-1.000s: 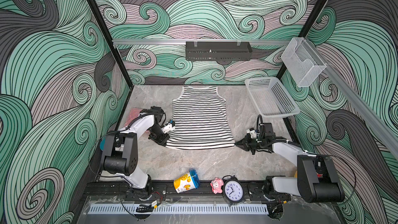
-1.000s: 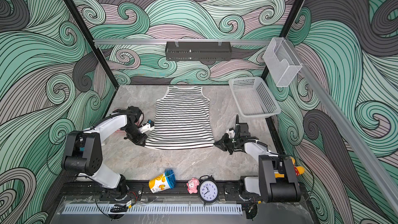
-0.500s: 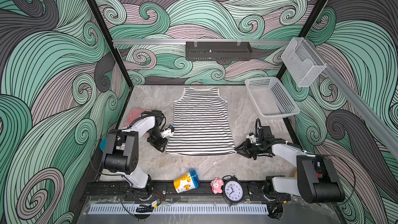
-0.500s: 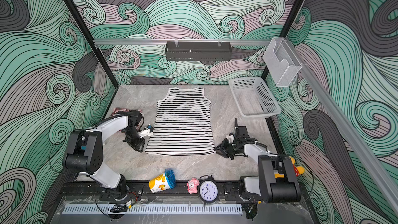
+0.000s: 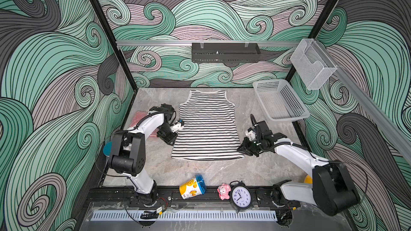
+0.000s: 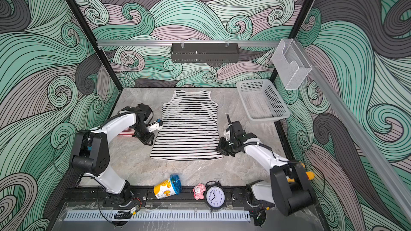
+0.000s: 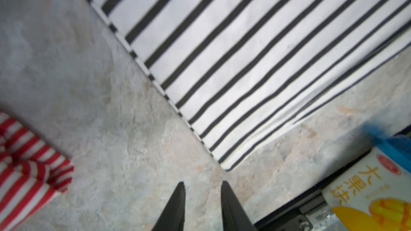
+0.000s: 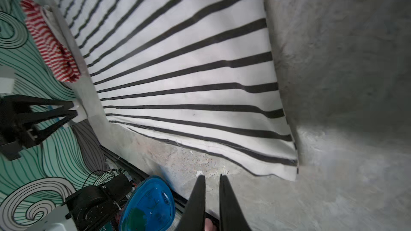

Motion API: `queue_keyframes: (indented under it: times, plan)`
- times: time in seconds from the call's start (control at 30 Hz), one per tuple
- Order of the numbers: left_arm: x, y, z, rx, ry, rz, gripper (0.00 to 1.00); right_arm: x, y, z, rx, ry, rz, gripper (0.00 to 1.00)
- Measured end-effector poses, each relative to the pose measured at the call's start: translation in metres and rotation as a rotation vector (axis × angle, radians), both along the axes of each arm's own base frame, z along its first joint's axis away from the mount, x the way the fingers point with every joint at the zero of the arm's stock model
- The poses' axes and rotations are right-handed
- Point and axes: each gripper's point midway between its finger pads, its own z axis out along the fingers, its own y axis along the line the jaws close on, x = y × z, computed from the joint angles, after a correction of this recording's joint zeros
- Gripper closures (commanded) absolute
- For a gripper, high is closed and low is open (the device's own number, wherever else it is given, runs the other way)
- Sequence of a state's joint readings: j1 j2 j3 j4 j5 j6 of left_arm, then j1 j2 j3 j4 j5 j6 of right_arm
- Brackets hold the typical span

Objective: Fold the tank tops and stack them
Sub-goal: 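Lower both grippers and grasp the hem corners nearest the robot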

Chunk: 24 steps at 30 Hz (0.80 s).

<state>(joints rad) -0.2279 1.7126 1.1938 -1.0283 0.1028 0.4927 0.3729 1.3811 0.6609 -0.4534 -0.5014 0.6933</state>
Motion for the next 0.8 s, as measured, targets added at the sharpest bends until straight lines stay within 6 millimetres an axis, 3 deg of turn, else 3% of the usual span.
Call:
queue_keyframes:
  times: [0.13, 0.43, 0.8]
  plan:
    - [0.011, -0.017, -0.018, 0.025, 0.005, -0.035, 0.74, -0.013, 0.005, -0.030, -0.070, 0.092, 0.032, 0.91]
    - [-0.007, -0.030, -0.042, 0.103, 0.036, -0.128, 0.75, -0.001, -0.005, -0.031, -0.142, 0.092, 0.022, 0.92]
    - [-0.038, -0.047, -0.047, 0.159, 0.074, -0.244, 0.75, 0.025, -0.075, -0.028, -0.232, 0.130, -0.134, 0.91]
